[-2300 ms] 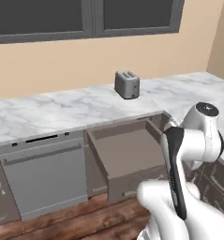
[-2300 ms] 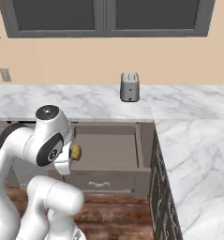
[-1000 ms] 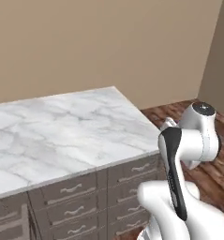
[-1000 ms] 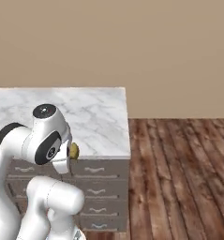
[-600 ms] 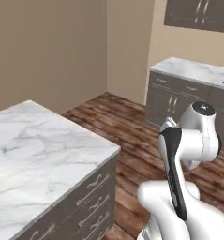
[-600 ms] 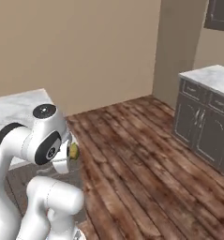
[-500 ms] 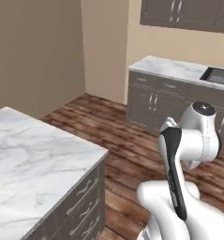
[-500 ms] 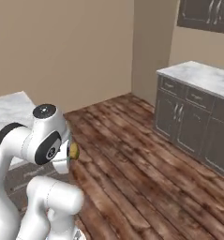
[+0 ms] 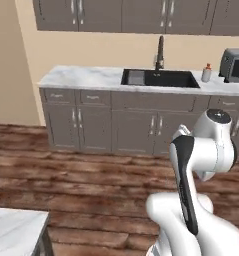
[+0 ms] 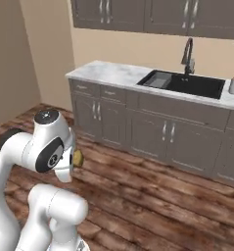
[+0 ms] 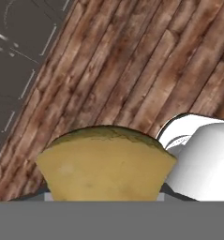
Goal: Restock the sink supplies by placing the sponge and soap dispenser on the counter and next to the sink. Make sure the soap dispenser is upright.
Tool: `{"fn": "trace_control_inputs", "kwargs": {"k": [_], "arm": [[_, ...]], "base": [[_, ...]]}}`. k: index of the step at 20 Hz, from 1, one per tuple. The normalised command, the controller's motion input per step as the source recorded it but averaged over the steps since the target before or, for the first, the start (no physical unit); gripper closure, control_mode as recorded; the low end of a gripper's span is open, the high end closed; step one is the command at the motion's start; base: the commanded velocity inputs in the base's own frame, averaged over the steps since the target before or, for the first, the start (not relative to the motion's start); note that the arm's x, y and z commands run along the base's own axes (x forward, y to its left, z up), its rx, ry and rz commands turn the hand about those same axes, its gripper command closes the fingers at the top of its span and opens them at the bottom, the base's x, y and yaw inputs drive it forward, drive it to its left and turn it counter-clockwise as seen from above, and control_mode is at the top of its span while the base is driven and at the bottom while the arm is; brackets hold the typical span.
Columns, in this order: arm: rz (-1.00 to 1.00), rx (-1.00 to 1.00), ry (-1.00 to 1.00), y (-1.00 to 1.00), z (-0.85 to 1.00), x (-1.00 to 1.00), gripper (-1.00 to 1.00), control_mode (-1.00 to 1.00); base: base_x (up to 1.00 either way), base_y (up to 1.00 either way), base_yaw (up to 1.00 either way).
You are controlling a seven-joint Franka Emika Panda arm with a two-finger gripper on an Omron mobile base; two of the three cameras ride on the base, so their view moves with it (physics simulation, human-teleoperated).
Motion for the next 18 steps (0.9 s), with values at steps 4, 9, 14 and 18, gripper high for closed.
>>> {"fn": "trace_control_inputs", "kwargs": {"k": [4, 9, 14, 18], "arm": [[0.0, 0.0, 0.0, 0.0, 0.0, 0.0, 1.0, 1.0], [0.0, 0.0, 0.0, 0.0, 0.0, 0.0, 1.0, 1.0], [0.0, 0.0, 0.0, 0.0, 0.0, 0.0, 1.0, 1.0], [0.0, 0.0, 0.0, 0.0, 0.0, 0.0, 1.0, 1.0]], "base": [[0.97, -0.46, -0.51], [1.0, -0.43, -0.29], [1.0, -0.68, -0.04], [1.0, -0.81, 0.0]]}}
